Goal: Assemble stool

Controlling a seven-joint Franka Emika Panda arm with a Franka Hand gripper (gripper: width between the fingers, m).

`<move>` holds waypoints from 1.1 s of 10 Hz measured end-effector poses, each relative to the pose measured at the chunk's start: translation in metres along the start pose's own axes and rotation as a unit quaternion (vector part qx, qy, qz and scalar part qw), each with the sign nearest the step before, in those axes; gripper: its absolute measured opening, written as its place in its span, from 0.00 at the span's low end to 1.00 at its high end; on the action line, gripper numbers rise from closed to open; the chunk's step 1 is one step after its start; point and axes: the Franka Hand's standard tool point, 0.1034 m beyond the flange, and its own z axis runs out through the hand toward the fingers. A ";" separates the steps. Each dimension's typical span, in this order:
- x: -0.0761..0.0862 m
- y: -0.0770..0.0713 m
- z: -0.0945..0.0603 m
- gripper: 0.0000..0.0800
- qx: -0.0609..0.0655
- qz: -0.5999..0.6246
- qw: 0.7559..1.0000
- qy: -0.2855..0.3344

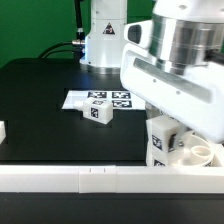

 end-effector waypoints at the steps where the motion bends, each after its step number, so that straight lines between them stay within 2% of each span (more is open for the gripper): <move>1: 0.000 0.003 0.000 0.42 -0.002 0.041 0.999 0.002; 3: -0.001 0.013 0.001 0.42 0.005 0.124 0.992 0.006; 5: -0.002 0.012 0.001 0.45 0.005 0.112 0.994 0.006; 6: 0.000 0.011 -0.001 0.67 0.008 0.106 0.994 0.005; 7: 0.007 0.013 -0.016 0.67 0.022 0.084 0.996 -0.005; 8: 0.015 0.020 -0.035 0.78 0.031 0.080 0.996 -0.012; 9: 0.017 0.023 -0.049 0.80 0.034 0.081 0.996 -0.015; 10: 0.013 0.026 -0.049 0.81 0.021 0.086 0.996 -0.025; 11: 0.013 0.026 -0.047 0.81 0.019 0.083 0.996 -0.025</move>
Offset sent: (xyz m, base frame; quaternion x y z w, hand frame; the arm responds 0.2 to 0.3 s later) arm 0.0000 0.0000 0.0000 0.0000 0.0000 0.0000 1.0000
